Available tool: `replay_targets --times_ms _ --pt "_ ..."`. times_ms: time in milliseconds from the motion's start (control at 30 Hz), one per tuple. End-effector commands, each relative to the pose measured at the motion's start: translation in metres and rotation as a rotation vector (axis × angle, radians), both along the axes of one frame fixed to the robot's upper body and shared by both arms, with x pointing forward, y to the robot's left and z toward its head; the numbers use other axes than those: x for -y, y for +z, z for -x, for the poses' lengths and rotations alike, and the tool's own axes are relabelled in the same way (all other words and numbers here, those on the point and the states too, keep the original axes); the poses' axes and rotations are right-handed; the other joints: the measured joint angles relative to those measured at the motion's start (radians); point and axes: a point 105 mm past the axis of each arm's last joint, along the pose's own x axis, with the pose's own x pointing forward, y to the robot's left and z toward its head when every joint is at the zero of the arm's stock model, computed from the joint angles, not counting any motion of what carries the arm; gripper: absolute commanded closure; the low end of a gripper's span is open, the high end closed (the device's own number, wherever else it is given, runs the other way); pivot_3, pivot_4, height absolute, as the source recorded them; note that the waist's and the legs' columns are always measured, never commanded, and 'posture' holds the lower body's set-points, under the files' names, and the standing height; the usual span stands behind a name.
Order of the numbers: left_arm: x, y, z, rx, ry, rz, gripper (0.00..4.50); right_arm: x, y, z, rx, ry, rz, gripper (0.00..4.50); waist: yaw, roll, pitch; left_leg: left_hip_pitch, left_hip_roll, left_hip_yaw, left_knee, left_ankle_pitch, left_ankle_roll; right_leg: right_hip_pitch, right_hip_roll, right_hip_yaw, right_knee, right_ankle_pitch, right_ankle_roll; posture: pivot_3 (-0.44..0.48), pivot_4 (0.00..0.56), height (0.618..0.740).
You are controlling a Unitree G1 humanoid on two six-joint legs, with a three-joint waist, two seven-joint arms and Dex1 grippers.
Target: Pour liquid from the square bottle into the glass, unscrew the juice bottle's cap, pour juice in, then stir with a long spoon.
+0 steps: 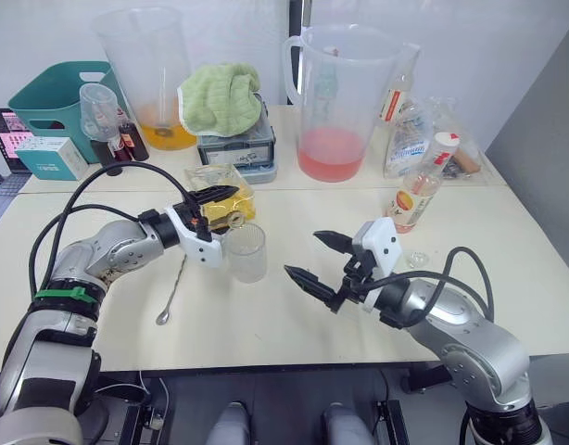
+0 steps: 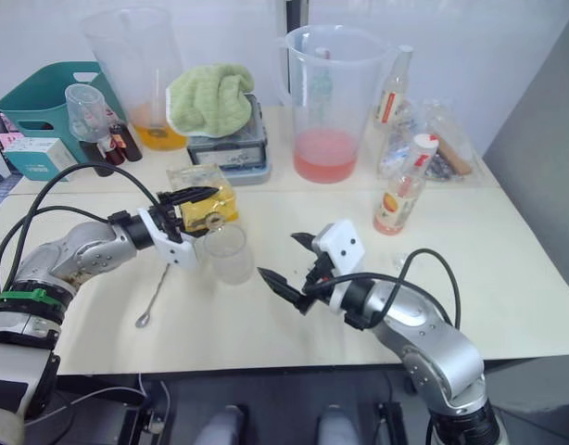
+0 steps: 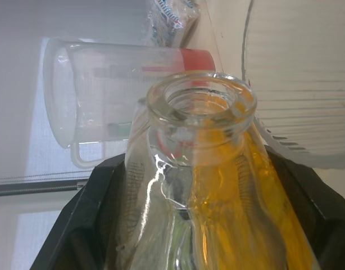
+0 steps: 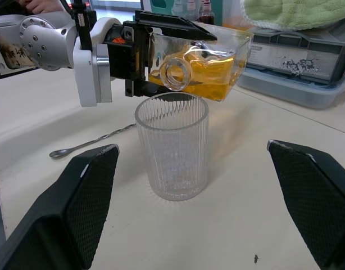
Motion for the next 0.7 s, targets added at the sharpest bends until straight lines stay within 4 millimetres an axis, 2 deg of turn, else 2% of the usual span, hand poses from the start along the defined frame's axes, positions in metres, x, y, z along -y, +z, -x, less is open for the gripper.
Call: replay_targets --times_ms 33,700 --pt "0.0044 0.043 0.0057 0.182 -0.05 0.041 1.67 -0.0004 0.0117 0.0056 0.039 0.012 -0.016 0.0 0.0 0.0 0.0 0.0 0.0 0.0 0.0 0.0 0.0 0.0 0.0 0.0 0.0 0.0 0.0 0.0 0.15 0.74" --pt "0.0072 0.0443 0.0084 0.301 -0.081 0.006 1.67 0.0023 0.014 0.0046 0.032 0.008 -0.016 0.0 0.0 0.0 0.0 0.0 0.0 0.0 0.0 0.0 0.0 0.0 0.0 0.0 0.001 0.0 0.0 0.0 0.15 0.74"
